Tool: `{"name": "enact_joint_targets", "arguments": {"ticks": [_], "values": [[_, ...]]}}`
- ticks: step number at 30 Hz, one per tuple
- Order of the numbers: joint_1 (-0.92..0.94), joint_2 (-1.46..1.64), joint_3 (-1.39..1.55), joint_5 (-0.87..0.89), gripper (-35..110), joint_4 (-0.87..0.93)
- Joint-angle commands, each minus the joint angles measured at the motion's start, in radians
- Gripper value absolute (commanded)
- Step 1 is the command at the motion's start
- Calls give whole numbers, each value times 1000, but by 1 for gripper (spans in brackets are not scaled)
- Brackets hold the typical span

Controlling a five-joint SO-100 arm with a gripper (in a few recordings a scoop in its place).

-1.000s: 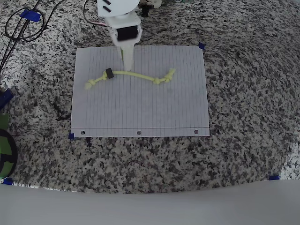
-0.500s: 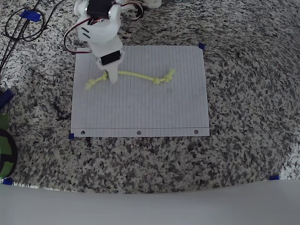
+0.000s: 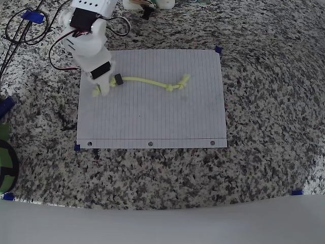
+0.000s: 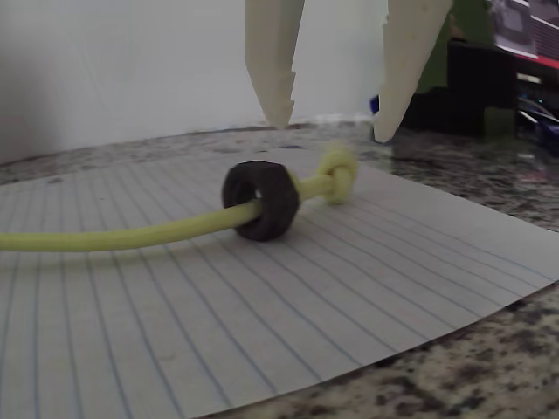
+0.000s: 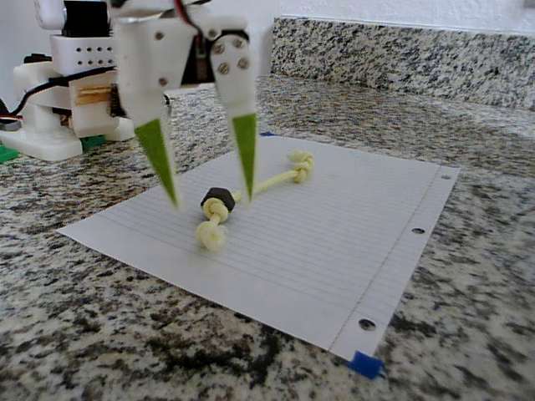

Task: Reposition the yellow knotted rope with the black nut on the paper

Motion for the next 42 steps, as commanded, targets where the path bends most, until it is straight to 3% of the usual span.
{"name": "enact_joint_targets", "arguments": {"ticks": [1,33,39,42], "values": [[26,-9,-44,32,54,-17],[-29,-127,-44,28,40,-74],[-28,-133,-44,28,8,-72],[-25,-129,-44,28,0,-63]]}}
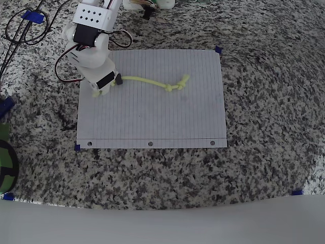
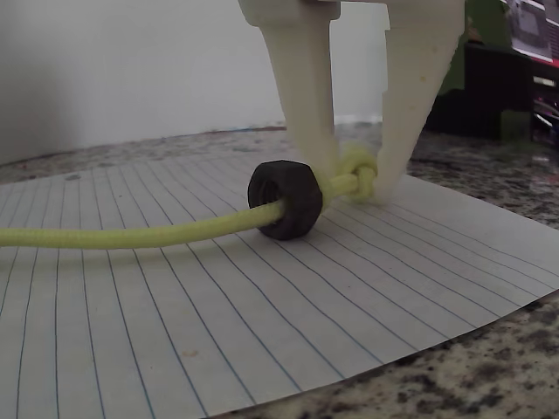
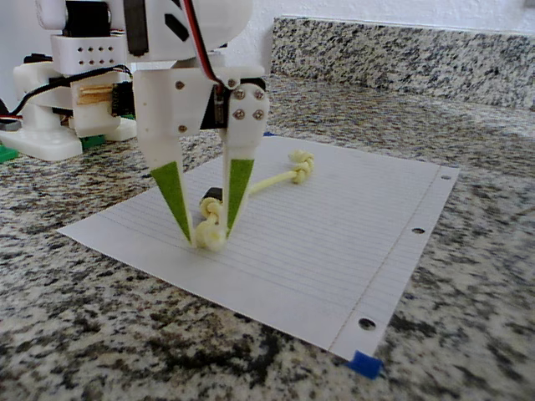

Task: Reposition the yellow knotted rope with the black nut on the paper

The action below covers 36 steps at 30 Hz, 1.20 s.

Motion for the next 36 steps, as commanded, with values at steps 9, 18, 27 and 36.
{"name": "enact_joint_targets", "arguments": {"ticks": [9,18,27,36], "values": [[71,189,-2,-132,0,18],[143,581,189,-273,0,-48],[204,1026,393,-514,0,-110],[209,1457,512,-738,0,-109]]}}
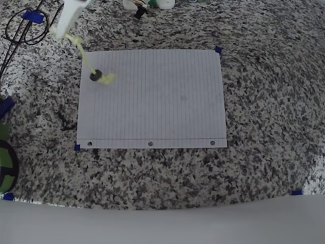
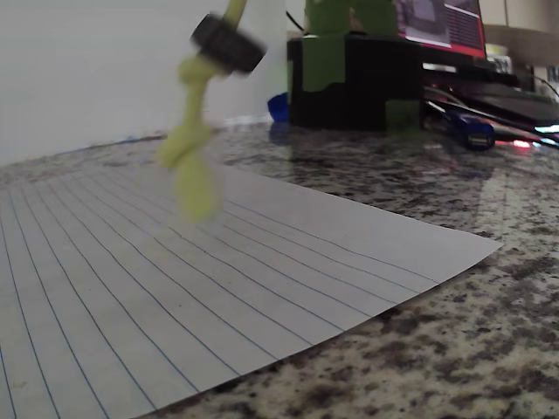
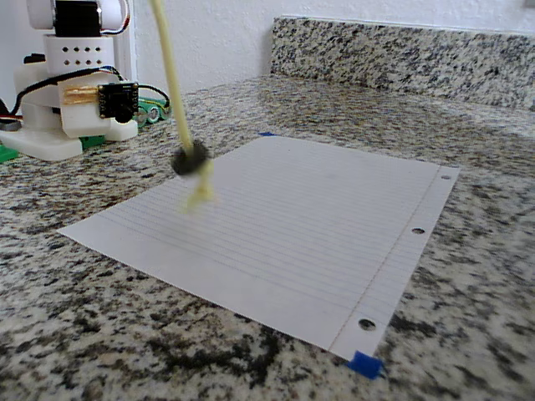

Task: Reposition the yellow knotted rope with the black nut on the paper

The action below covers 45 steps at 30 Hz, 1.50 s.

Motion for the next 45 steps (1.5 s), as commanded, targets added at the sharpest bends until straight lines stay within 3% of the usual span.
{"name": "enact_joint_targets", "arguments": {"ticks": [1,11,16,24,37,40,45], "values": [[-15,147,20,-23,0,18],[-117,318,308,276,0,-118],[-84,336,331,213,0,-161],[-135,397,333,261,0,-250],[-379,433,485,1131,0,-457],[-383,431,503,1221,0,-471],[-301,433,511,1230,0,-522]]}}
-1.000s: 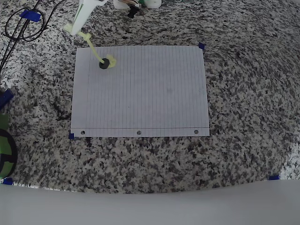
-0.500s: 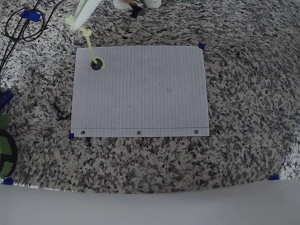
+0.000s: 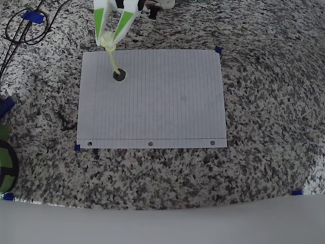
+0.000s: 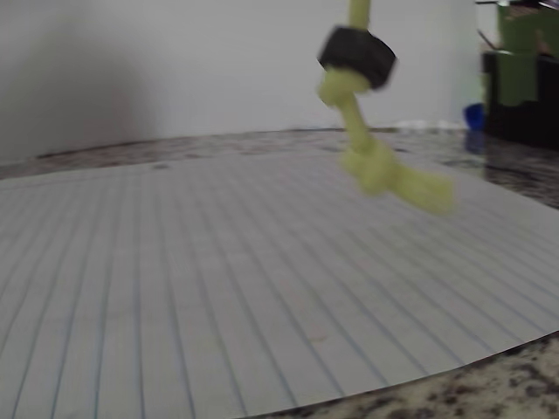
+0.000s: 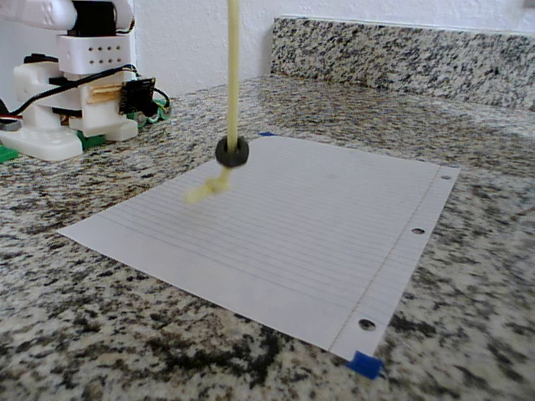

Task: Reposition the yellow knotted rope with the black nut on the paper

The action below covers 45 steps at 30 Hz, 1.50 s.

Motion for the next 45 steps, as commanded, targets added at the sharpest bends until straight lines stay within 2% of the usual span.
{"name": "enact_joint_targets", "arguments": {"ticks": [1,5,13,18,23,28,30,38,45], "values": [[75,9,-8,18,0,-54],[187,-6,-8,28,0,-101],[333,-51,3,173,0,-133],[202,40,97,265,0,-72],[21,201,135,322,0,175],[-140,242,132,334,0,224],[-176,242,132,414,0,259],[-285,239,137,551,0,433],[-391,236,146,589,0,469]]}}
